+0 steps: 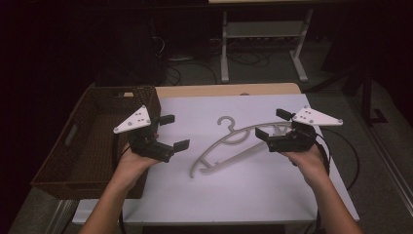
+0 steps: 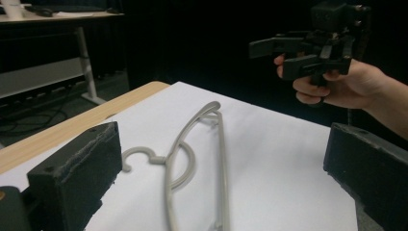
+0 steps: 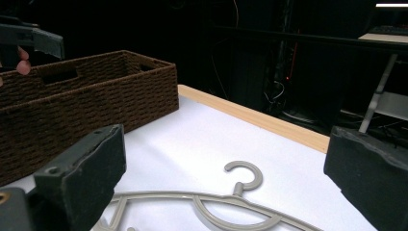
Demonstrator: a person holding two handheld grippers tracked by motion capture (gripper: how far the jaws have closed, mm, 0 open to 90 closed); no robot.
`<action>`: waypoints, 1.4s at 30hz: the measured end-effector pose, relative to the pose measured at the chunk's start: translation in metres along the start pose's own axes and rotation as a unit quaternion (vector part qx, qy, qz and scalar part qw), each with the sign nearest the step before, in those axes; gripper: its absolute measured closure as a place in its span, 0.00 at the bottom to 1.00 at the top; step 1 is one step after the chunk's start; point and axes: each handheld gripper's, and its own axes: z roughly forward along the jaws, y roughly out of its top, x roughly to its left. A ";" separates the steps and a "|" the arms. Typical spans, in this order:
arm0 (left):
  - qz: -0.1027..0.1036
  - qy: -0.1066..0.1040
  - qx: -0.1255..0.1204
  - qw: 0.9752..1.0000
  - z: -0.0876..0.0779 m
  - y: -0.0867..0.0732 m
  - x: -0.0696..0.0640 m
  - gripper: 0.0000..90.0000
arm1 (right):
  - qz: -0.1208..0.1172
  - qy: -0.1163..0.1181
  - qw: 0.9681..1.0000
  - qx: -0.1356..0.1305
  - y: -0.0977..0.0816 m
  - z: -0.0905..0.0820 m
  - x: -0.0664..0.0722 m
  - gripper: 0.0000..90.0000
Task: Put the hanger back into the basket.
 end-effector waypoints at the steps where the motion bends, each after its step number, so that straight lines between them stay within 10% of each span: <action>1: -0.001 -0.001 -0.001 1.000 0.003 0.001 0.000 0.00 | 0.000 0.000 1.000 0.000 0.000 0.000 0.000 0.00; 27: -0.003 0.014 -0.006 1.000 0.066 -0.006 0.027 0.00 | -0.012 -0.005 0.999 0.033 -0.004 0.047 -0.013 0.05; 42: -0.004 0.013 0.008 1.000 0.073 -0.013 0.031 0.00 | 0.000 -0.031 0.993 0.118 -0.022 0.057 -0.020 0.67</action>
